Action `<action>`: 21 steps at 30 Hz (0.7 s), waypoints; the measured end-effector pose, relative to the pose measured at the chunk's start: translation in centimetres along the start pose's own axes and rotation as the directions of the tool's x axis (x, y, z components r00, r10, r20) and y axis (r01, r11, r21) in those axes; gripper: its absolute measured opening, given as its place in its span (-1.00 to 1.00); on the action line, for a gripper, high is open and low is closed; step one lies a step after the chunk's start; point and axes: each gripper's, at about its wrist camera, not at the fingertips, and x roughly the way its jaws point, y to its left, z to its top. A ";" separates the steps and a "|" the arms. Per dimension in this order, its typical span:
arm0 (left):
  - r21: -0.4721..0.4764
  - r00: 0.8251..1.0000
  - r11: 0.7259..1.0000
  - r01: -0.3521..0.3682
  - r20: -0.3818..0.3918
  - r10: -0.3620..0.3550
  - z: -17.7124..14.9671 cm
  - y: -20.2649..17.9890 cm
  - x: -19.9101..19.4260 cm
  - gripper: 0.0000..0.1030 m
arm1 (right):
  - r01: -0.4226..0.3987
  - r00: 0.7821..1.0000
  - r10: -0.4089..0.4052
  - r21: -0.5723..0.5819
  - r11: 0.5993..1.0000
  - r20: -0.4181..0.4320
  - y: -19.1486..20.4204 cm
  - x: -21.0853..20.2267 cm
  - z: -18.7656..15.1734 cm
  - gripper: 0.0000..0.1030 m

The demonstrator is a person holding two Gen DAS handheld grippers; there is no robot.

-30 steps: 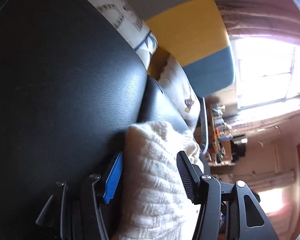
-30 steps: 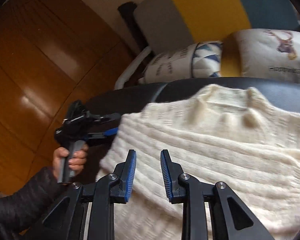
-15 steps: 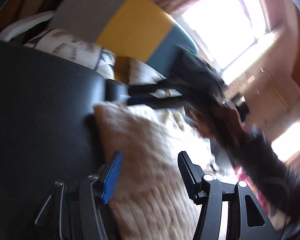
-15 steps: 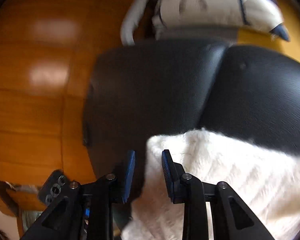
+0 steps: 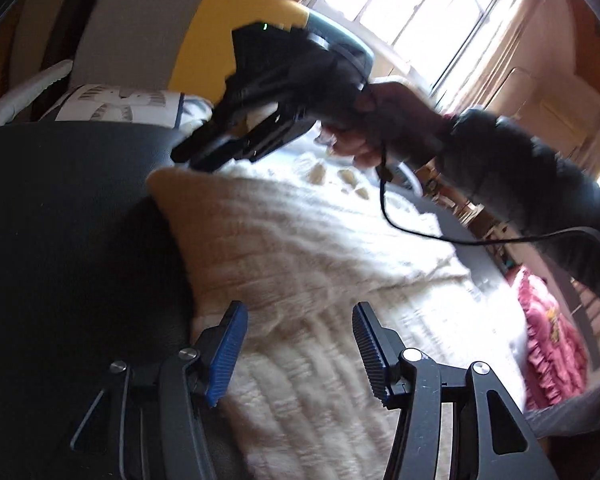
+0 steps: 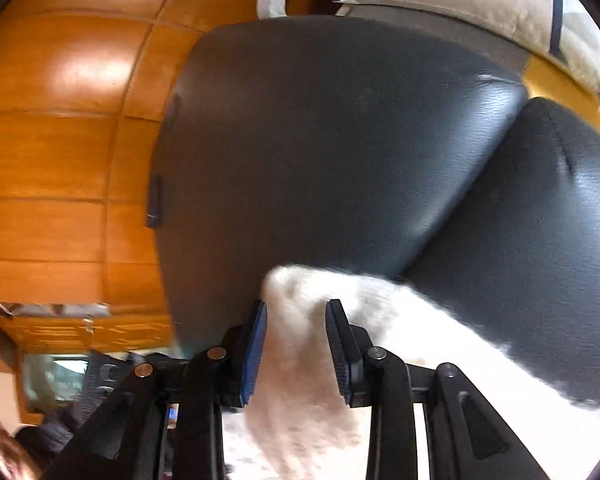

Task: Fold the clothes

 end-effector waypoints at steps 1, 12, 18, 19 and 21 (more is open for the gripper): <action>0.013 1.000 1.000 0.010 0.009 -0.010 0.3 -0.3 0.1 0.07 | 0.009 1.000 -0.009 0.003 1.000 -0.020 -0.2 0.0 -0.1 -0.40; -0.004 0.997 1.000 0.008 -0.070 -0.008 0.8 -0.2 3.8 0.08 | -0.186 0.982 0.188 -0.119 0.975 0.010 1.7 3.5 -0.8 -0.19; -0.010 0.994 0.999 -0.030 -0.105 0.029 1.2 -0.5 4.1 0.07 | -0.281 0.915 0.312 -0.149 0.948 0.255 0.6 1.4 -1.9 -0.24; -0.014 0.994 0.999 -0.032 -0.107 0.030 1.3 -0.4 4.3 0.07 | -0.295 0.903 0.321 -0.130 0.947 0.284 0.2 1.6 -1.8 -0.24; -0.042 0.994 0.999 -0.026 -0.110 0.021 1.5 0.0 4.3 0.08 | -0.335 0.874 0.352 -0.111 0.936 0.336 -0.2 2.0 -1.7 -0.25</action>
